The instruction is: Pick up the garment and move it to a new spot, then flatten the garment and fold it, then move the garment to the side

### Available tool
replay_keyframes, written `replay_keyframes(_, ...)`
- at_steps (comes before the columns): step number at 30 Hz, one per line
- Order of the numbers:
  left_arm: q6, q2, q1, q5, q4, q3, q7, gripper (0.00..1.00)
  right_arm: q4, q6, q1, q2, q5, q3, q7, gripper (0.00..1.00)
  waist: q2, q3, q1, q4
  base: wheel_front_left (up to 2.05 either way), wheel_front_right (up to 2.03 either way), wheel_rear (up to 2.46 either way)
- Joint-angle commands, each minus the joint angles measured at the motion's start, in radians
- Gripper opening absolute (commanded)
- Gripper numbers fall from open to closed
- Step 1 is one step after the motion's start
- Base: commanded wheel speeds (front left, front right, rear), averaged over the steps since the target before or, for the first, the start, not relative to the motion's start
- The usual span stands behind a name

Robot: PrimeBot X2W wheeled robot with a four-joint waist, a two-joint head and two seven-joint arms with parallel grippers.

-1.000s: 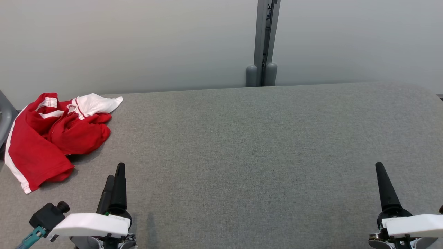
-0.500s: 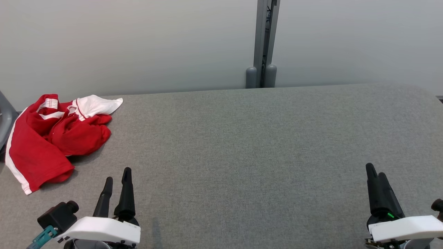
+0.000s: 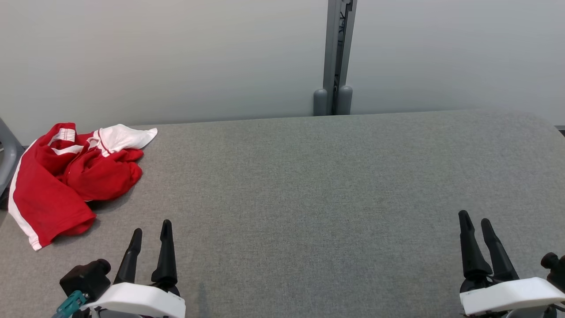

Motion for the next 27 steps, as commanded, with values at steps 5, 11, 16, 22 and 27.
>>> replay_keyframes(5,0.012,0.014,0.008,0.082,-0.002,-0.007,-0.021,1.0,-0.015,0.005,0.007,-0.01,-0.079,0.006,-0.025,1.0,-0.0001,-0.004,0.0,0.0,0.0,0.0,0.0)
replay_keyframes(11,0.019,0.017,0.013,0.143,0.008,-0.012,-0.036,1.0,-0.015,0.006,0.014,-0.011,-0.141,0.015,-0.04,1.0,-0.0001,-0.009,0.0,0.0,0.0,0.0,0.0)
replay_keyframes(16,0.022,0.018,0.015,0.186,0.022,-0.014,-0.048,1.0,-0.016,0.006,0.015,-0.012,-0.186,0.023,-0.053,1.0,-0.0001,-0.01,0.0,-0.001,0.0,0.0,0.0)
replay_keyframes(22,0.022,0.017,0.017,0.228,0.046,-0.011,-0.062,1.0,-0.014,0.006,0.016,-0.012,-0.237,0.028,-0.066,1.0,-0.0001,-0.01,0.0,-0.002,0.0,0.0,0.0)
replay_keyframes(27,0.025,0.017,0.012,0.267,0.06,-0.008,-0.074,1.0,-0.016,0.006,0.015,-0.013,-0.28,0.03,-0.078,1.0,-0.0001,-0.008,0.0,-0.003,0.0,0.0,0.0)
